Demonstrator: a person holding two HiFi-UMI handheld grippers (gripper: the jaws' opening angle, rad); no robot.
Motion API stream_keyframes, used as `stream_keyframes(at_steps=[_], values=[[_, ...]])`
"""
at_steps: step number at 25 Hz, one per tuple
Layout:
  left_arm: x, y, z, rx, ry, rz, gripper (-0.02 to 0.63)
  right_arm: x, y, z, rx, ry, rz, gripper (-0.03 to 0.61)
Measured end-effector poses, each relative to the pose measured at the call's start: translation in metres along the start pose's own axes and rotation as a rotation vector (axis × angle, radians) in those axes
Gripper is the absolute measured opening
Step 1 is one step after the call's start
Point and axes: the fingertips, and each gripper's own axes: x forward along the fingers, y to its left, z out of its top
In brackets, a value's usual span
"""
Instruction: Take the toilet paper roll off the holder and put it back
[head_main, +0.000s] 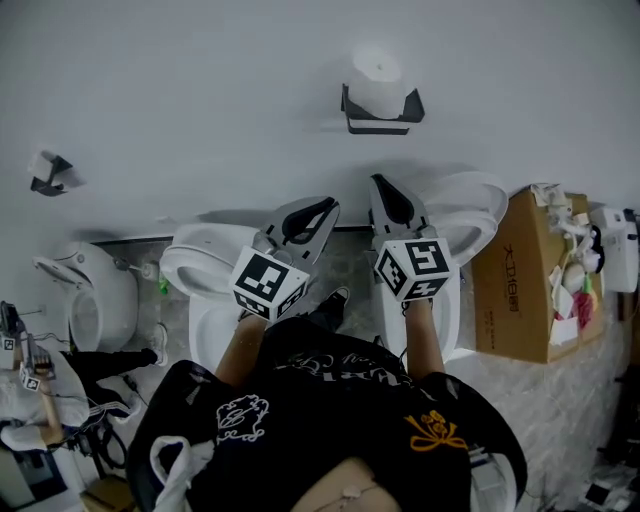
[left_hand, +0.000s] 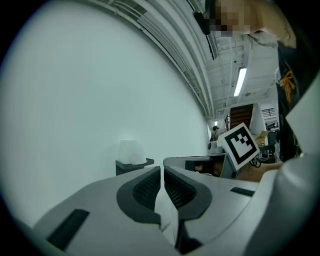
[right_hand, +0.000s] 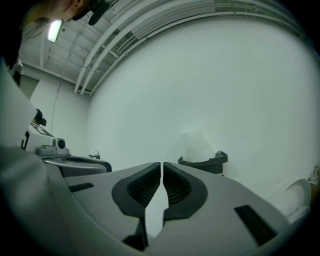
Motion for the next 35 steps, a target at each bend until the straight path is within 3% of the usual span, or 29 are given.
stream_keyframes(at_steps=[4,8,14,19,25,26,27,35], values=[[0.024,0.013,0.004,0.001,-0.003,-0.021,0.035,0.03,-0.023,0.014,-0.035,-0.008,-0.004,0.019],[0.042,0.024,0.006,0.001,0.004,-0.03,0.035,0.059,-0.044,0.032,-0.099,-0.016,-0.003,0.08],[0.062,0.037,0.007,-0.001,0.005,-0.029,0.035,0.102,-0.079,0.056,-0.202,-0.009,-0.03,0.262],[0.074,0.046,0.006,-0.01,0.009,-0.017,0.035,0.137,-0.108,0.061,-0.282,0.052,-0.073,0.337],[0.079,0.056,0.002,-0.01,0.019,-0.006,0.035,0.166,-0.122,0.051,-0.277,0.1,-0.056,0.341],[0.079,0.058,0.001,-0.01,0.022,-0.004,0.035,0.169,-0.121,0.047,-0.267,0.104,-0.052,0.329],[0.078,0.059,0.0,-0.011,0.023,-0.002,0.035,0.171,-0.121,0.044,-0.256,0.1,-0.053,0.278],[0.076,0.063,-0.003,-0.016,0.027,0.0,0.035,0.169,-0.118,0.046,-0.272,0.075,-0.083,0.25]])
